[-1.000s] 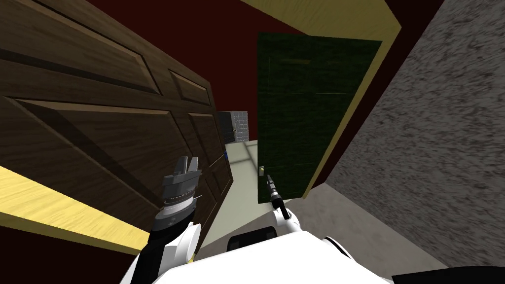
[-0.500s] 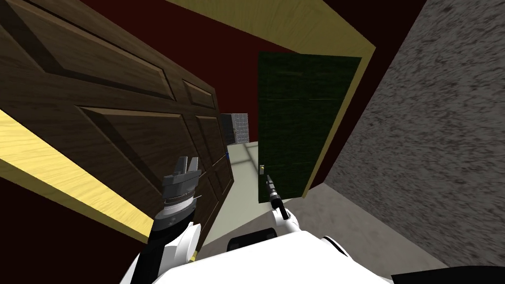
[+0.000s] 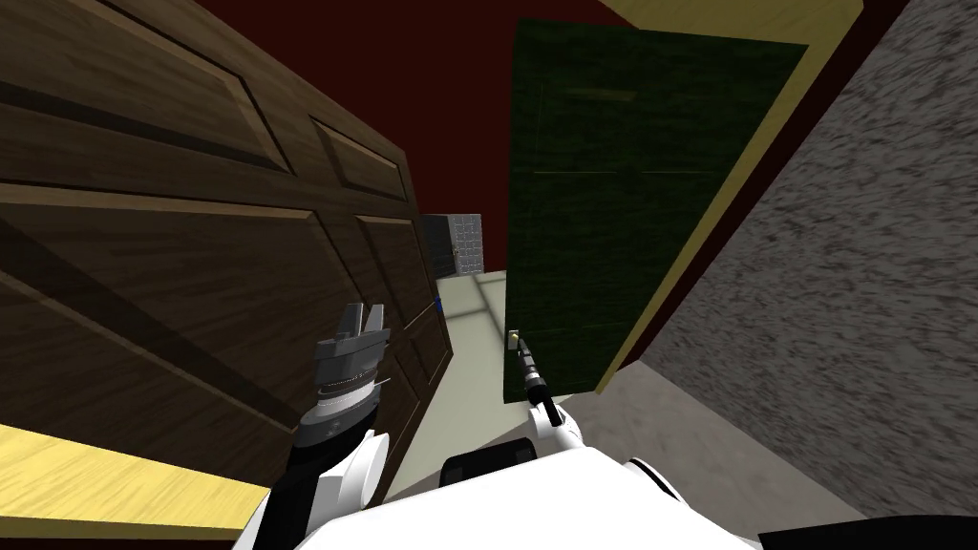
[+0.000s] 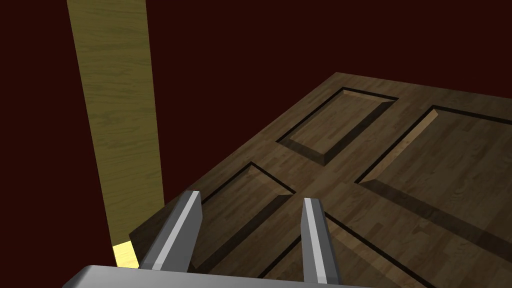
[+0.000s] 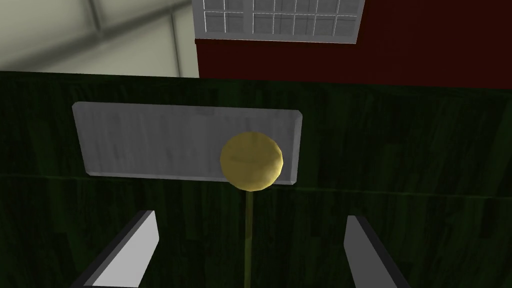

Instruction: Push the door open

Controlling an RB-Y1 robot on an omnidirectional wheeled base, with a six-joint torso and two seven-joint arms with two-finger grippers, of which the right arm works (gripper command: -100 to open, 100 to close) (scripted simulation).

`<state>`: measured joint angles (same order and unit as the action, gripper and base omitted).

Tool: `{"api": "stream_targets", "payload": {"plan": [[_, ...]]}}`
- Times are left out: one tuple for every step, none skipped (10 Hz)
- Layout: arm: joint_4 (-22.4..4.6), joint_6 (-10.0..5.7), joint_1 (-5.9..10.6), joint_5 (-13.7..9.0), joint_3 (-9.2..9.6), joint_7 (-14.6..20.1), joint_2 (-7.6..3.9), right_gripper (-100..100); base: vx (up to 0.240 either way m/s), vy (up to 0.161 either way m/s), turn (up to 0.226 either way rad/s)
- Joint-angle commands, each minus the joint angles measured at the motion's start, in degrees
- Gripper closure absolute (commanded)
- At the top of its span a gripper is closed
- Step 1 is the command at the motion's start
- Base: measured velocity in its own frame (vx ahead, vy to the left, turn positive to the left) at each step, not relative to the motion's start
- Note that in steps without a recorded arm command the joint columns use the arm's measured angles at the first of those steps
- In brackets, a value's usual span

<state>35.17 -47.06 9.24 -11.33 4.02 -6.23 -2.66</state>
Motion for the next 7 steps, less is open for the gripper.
{"api": "stream_targets", "payload": {"plan": [[0.1, -0.30, -0.18, -0.1, -0.14, 0.0, 0.19, -100, 0.201, 0.027, 0.037], [0.0, -0.45, -0.21, -0.1, -0.21, 0.0, 0.40, -100, 0.181, 0.004, 0.025], [-0.1, -0.63, -0.25, -0.2, -0.28, -0.1, 0.75, -100, 0.197, -0.025, 0.023], [-0.1, -0.54, -0.20, -0.1, -0.23, 0.0, 0.58, -100, 0.093, -0.011, 0.006], [-0.1, -0.54, -0.20, -0.1, -0.23, 0.0, 0.58, 100, -0.021, 0.005, -0.007], [-0.1, -0.54, -0.20, -0.1, -0.23, 0.0, 0.58, 100, -0.036, 0.005, 0.005], [-0.1, -0.54, -0.20, -0.1, -0.23, 0.0, 0.58, 100, -0.022, 0.001, 0.003]]}}
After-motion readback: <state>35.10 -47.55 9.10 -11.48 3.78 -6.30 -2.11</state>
